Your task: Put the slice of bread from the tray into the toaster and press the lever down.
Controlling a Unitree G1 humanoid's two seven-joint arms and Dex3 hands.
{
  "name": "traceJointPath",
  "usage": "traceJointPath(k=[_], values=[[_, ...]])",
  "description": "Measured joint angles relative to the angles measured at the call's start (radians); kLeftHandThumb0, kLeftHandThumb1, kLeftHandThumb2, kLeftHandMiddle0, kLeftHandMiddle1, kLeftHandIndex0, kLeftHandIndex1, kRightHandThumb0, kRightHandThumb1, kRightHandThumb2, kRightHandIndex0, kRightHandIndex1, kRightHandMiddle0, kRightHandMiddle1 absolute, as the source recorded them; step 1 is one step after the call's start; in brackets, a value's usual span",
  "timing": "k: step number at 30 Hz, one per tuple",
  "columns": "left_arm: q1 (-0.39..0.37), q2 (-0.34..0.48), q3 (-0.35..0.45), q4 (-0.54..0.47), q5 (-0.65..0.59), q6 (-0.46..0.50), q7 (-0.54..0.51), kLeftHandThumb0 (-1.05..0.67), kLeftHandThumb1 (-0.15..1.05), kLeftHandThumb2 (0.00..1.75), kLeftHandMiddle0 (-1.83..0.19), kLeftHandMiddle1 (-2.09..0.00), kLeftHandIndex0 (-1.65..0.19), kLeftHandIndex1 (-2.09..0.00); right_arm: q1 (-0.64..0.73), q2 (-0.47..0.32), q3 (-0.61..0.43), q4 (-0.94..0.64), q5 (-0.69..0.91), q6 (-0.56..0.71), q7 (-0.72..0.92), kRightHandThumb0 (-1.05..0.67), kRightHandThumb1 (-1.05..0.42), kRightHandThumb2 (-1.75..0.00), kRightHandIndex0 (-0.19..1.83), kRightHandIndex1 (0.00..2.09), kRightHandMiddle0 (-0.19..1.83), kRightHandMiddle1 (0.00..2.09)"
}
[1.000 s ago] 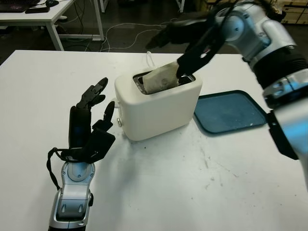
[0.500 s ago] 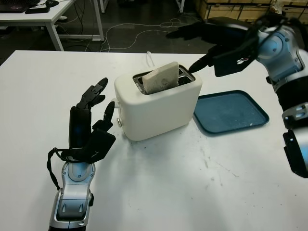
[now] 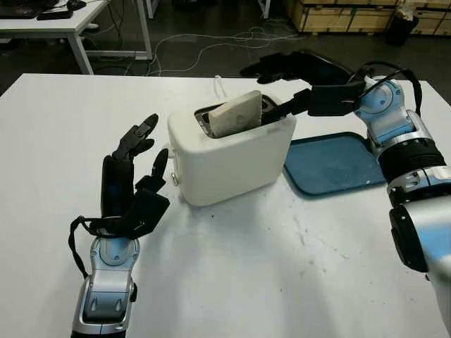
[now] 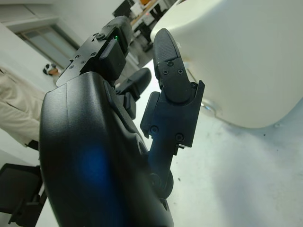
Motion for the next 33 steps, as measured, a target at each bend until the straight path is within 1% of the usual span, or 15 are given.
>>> traceJointPath(k=[5,8,11,12,15,17,22,26,33], values=[[0.0,0.0,0.0,0.006,0.0,-0.008,0.0,-0.46,0.92,0.48,-0.2,-0.88,-0.49,-0.04,-0.009,0.008,0.0,-0.002,0.0,0.004,0.012,-0.59,-0.71,0.0,0.34,0.55,0.55,0.07],[0.0,0.0,0.0,0.006,0.0,-0.008,0.0,-0.46,0.92,0.48,-0.2,-0.88,-0.5,-0.04,-0.014,0.015,0.0,-0.004,0.0,0.018,0.014,-0.57,-0.71,0.0,0.39,0.57,0.58,0.08],[0.0,-0.001,0.0,0.006,0.0,-0.008,0.0,-0.45,0.92,0.48,-0.2,-0.88,-0.49,-0.04,-0.014,0.021,0.0,-0.009,0.0,0.025,0.014,-0.58,-0.71,0.0,0.52,0.61,0.65,0.1],[0.0,-0.001,0.0,0.006,-0.001,-0.008,0.0,-0.45,0.92,0.48,-0.19,-0.88,-0.49,-0.04,-0.014,0.023,0.0,-0.01,0.0,0.024,0.013,-0.57,-0.71,0.0,0.59,0.63,0.69,0.11],[0.0,-0.006,0.0,0.006,-0.003,-0.008,0.0,-0.46,0.92,0.48,-0.19,-0.88,-0.49,-0.04,-0.014,0.03,0.0,-0.014,0.0,0.025,0.008,-0.55,-0.73,-0.01,0.69,0.65,0.75,0.12],[0.0,-0.007,0.0,0.006,-0.002,-0.008,0.0,-0.46,0.92,0.48,-0.19,-0.88,-0.49,-0.04,-0.014,0.035,0.0,-0.02,0.0,0.025,0.004,-0.54,-0.74,-0.01,0.72,0.63,0.77,0.12],[0.0,-0.009,0.0,0.005,0.0,-0.008,0.0,-0.44,0.92,0.48,-0.18,-0.88,-0.49,-0.03,-0.014,0.043,0.017,-0.024,-0.011,0.025,-0.012,-0.47,-0.76,0.0,0.79,0.57,0.83,0.11],[0.0,-0.011,0.0,0.004,0.0,-0.008,0.0,-0.44,0.92,0.47,-0.2,-0.88,-0.49,-0.04,-0.016,0.052,0.037,-0.024,-0.026,0.024,-0.019,-0.46,-0.77,-0.01,0.84,0.54,0.88,0.12],[0.0,-0.008,0.0,0.005,0.003,-0.009,0.003,-0.45,0.92,0.48,-0.21,-0.89,-0.5,-0.04,-0.025,0.073,0.058,0.004,-0.047,0.01,-0.034,-0.36,-0.77,0.0,1.0,0.57,1.07,0.18]])
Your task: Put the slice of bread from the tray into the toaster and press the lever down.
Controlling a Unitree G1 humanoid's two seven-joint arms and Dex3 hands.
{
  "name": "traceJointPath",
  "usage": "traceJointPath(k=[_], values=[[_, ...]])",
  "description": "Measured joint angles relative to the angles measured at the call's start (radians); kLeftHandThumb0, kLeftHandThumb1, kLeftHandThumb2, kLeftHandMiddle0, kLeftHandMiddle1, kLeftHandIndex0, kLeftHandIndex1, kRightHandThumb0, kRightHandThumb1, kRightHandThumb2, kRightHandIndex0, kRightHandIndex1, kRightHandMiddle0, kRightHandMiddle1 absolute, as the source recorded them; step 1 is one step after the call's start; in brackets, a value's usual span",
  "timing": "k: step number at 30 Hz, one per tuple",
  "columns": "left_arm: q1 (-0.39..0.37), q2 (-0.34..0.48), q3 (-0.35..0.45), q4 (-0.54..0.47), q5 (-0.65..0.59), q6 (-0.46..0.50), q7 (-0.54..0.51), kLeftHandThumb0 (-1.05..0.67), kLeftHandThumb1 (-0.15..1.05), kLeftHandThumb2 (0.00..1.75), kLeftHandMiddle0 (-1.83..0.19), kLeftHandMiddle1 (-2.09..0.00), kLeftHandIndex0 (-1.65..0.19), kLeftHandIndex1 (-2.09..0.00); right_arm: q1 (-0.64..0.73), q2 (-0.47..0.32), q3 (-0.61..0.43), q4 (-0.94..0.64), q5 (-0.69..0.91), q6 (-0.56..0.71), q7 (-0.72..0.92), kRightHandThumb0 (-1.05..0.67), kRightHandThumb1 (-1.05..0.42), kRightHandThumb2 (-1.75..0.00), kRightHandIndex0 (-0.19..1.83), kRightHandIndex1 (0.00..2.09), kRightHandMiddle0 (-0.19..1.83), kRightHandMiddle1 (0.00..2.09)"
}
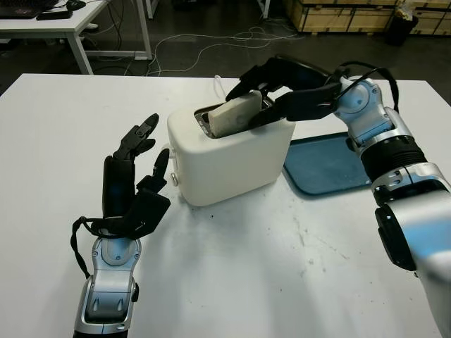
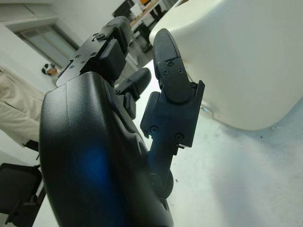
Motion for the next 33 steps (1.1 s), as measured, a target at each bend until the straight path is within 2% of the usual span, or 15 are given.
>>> traceJointPath(k=[3,7,10,22,29,33], values=[[0.0,0.0,0.0,0.0,-0.001,0.0,0.0,-0.45,0.92,0.49,-0.21,-0.88,-0.49,-0.03,-0.011,0.006,0.0,0.012,0.0,-0.005,-0.005,-0.35,-0.78,0.0,1.06,0.62,1.13,0.2],[0.0,0.0,0.0,0.0,-0.001,0.0,0.0,-0.45,0.92,0.48,-0.21,-0.89,-0.49,-0.03,-0.018,0.007,0.001,0.017,-0.001,-0.015,-0.009,-0.34,-0.8,0.0,1.04,0.82,1.17,0.17],[0.0,0.0,0.0,0.003,-0.002,-0.007,0.0,-0.46,0.92,0.47,-0.22,-0.89,-0.49,-0.03,-0.019,0.007,0.004,0.017,-0.013,-0.025,-0.026,-0.36,-0.81,-0.01,1.03,0.89,1.19,0.17],[0.0,-0.001,0.0,0.003,-0.003,-0.008,0.0,-0.44,0.92,0.47,-0.2,-0.89,-0.49,-0.03,-0.034,-0.061,0.007,0.015,-0.044,-0.045,-0.043,-0.34,-0.82,0.0,1.02,0.88,1.2,0.16],[0.0,-0.001,0.001,0.003,-0.003,-0.008,0.0,-0.45,0.92,0.47,-0.19,-0.89,-0.49,-0.03,-0.051,-0.065,0.004,0.012,-0.043,-0.042,-0.041,-0.31,-0.8,0.0,1.01,1.01,1.2,0.15],[0.0,0.0,0.001,0.003,-0.001,-0.008,0.0,-0.44,0.92,0.46,-0.2,-0.89,-0.49,-0.03,-0.051,-0.069,0.004,0.003,-0.043,-0.033,-0.041,-0.31,-0.8,0.0,1.04,0.86,1.21,0.12]])
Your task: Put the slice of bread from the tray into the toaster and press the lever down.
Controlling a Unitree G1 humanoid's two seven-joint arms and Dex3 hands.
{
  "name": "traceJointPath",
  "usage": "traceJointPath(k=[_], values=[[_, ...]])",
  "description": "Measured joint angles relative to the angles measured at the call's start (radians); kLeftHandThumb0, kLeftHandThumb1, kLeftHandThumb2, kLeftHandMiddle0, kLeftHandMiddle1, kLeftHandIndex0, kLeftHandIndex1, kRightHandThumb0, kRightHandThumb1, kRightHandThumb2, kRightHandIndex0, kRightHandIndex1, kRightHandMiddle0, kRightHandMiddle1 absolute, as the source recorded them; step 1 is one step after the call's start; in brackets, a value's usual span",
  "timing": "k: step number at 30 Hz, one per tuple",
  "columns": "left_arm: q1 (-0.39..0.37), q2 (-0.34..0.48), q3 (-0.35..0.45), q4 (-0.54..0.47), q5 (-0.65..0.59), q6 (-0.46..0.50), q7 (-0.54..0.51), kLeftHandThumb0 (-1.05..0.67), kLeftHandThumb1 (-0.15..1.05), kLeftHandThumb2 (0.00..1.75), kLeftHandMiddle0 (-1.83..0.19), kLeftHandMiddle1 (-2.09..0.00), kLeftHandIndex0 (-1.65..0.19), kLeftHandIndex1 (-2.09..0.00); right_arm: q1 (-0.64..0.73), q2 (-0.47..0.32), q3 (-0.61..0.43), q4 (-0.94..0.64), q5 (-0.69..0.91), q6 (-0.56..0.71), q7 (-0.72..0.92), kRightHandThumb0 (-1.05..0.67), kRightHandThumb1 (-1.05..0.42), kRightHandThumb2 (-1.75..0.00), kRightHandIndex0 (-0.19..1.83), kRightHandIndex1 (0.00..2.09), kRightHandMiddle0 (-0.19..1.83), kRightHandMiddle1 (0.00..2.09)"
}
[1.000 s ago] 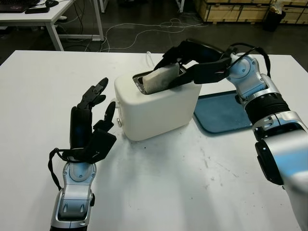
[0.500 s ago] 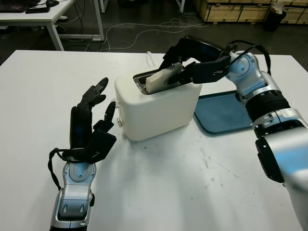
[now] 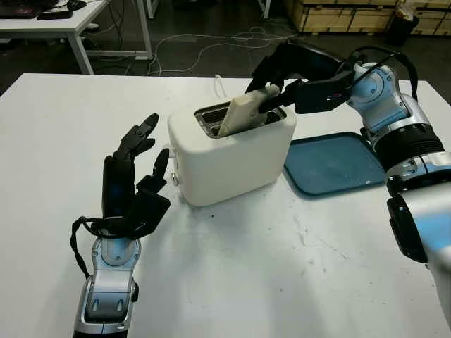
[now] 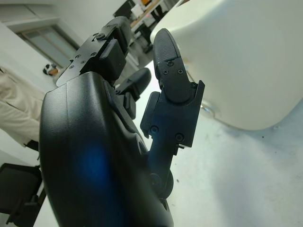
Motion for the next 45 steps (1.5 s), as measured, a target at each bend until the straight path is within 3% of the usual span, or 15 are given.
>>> traceJointPath(k=[31,33,34,40,45], values=[[0.0,-0.002,0.0,0.003,-0.003,-0.005,0.011,-0.43,0.92,0.46,-0.19,-0.89,-0.49,-0.03,0.042,0.008,0.118,-0.033,-0.051,-0.041,-0.033,-0.32,-0.79,0.0,1.09,0.8,1.24,0.07],[0.001,-0.002,-0.001,0.003,-0.002,-0.005,0.011,-0.43,0.92,0.46,-0.2,-0.89,-0.5,-0.03,0.049,0.008,0.129,-0.032,-0.065,-0.063,-0.061,-0.36,-0.79,0.0,0.95,0.81,1.16,0.03],[0.001,-0.002,-0.001,0.003,-0.002,-0.005,0.011,-0.43,0.92,0.46,-0.2,-0.88,-0.49,-0.03,0.05,0.007,0.137,-0.034,-0.076,-0.072,-0.076,-0.41,-0.79,0.0,0.72,0.71,1.0,0.01],[0.002,-0.002,-0.001,0.002,-0.002,-0.004,0.01,-0.43,0.92,0.47,-0.2,-0.88,-0.49,-0.02,0.053,-0.023,0.193,-0.085,-0.167,-0.1,-0.143,-0.54,-0.77,0.0,0.12,0.44,0.43,0.0],[0.002,-0.005,0.0,0.002,-0.007,-0.004,0.009,-0.43,0.92,0.47,-0.18,-0.88,-0.49,-0.02,0.053,-0.057,0.188,-0.13,-0.195,-0.115,-0.175,-0.57,-0.8,-0.01,0.0,0.19,0.25,0.0]])
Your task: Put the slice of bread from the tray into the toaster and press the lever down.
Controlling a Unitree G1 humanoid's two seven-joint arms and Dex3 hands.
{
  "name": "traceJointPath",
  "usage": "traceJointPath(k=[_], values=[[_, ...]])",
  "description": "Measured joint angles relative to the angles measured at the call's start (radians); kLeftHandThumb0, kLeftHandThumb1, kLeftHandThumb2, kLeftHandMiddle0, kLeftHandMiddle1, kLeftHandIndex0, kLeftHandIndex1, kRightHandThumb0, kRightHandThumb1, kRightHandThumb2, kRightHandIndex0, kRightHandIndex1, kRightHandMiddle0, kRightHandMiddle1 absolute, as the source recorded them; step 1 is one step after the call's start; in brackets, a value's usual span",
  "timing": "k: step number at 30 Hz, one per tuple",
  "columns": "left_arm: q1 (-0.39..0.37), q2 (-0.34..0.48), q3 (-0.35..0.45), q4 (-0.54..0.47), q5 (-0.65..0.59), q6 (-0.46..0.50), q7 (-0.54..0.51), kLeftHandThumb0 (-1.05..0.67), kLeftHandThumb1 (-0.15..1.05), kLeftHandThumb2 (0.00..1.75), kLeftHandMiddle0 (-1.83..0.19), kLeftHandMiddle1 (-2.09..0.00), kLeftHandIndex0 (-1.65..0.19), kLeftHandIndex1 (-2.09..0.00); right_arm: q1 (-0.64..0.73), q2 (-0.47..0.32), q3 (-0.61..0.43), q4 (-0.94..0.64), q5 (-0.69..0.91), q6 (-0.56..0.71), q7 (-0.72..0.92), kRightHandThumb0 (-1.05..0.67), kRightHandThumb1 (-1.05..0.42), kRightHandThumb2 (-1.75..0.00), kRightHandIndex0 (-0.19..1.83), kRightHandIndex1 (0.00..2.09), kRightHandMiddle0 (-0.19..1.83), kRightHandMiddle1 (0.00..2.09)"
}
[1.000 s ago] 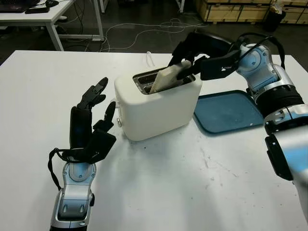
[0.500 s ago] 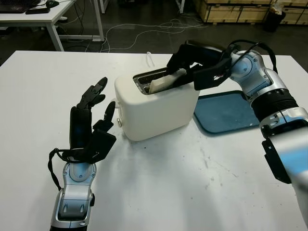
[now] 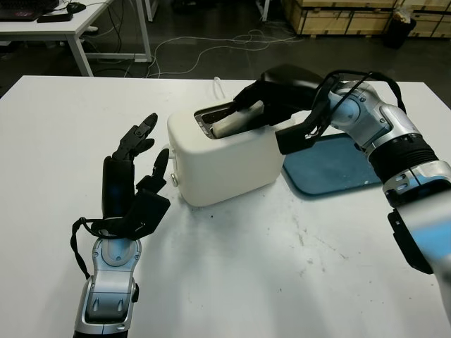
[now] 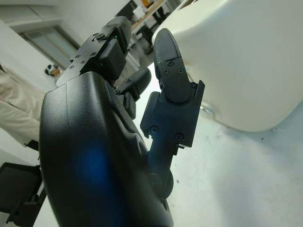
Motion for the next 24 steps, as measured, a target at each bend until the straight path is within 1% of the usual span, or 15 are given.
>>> traceJointPath(k=[3,5,8,12,17,20,24], values=[[0.0,-0.001,-0.001,0.0,0.002,0.0,0.0,-0.45,0.92,0.46,-0.2,-0.89,-0.5,-0.03,0.0,-0.024,-0.025,-0.035,0.002,-0.002,0.002,-0.59,-0.84,-0.02,0.0,0.1,0.21,0.0],[0.0,-0.001,-0.001,0.0,0.004,0.0,0.001,-0.45,0.92,0.47,-0.2,-0.89,-0.5,-0.03,-0.001,-0.043,-0.049,-0.068,0.004,0.001,0.002,-0.63,-0.87,-0.02,0.01,0.1,0.2,0.0],[0.0,0.0,0.0,0.0,0.004,0.0,0.0,-0.44,0.92,0.47,-0.19,-0.89,-0.49,-0.02,-0.007,-0.062,-0.082,-0.121,0.004,0.014,0.002,-0.67,-0.91,-0.01,0.0,0.18,0.19,0.0],[0.0,0.0,0.0,0.0,0.004,0.0,0.0,-0.46,0.92,0.46,-0.2,-0.89,-0.5,-0.03,-0.015,-0.082,-0.119,-0.199,0.004,0.027,0.001,-0.65,-0.92,-0.01,0.0,0.28,0.2,0.01],[0.0,0.0,0.0,0.0,0.005,0.0,0.0,-0.45,0.92,0.46,-0.2,-0.89,-0.49,-0.02,-0.013,-0.089,-0.159,-0.246,0.006,0.029,-0.013,-0.68,-0.92,-0.06,0.0,0.43,0.24,0.03],[0.0,0.0,0.0,0.0,0.004,0.0,-0.001,-0.43,0.92,0.47,-0.19,-0.89,-0.49,-0.02,0.009,-0.094,-0.184,-0.29,0.006,0.028,-0.053,-0.71,-0.92,-0.25,0.0,0.46,0.24,0.03],[0.0,0.001,0.001,0.0,0.004,0.0,-0.002,-0.44,0.92,0.47,-0.2,-0.9,-0.49,-0.02,0.1,-0.118,-0.194,-0.369,-0.018,0.01,-0.116,-0.78,-0.92,-0.49,0.0,0.42,0.22,0.02]])
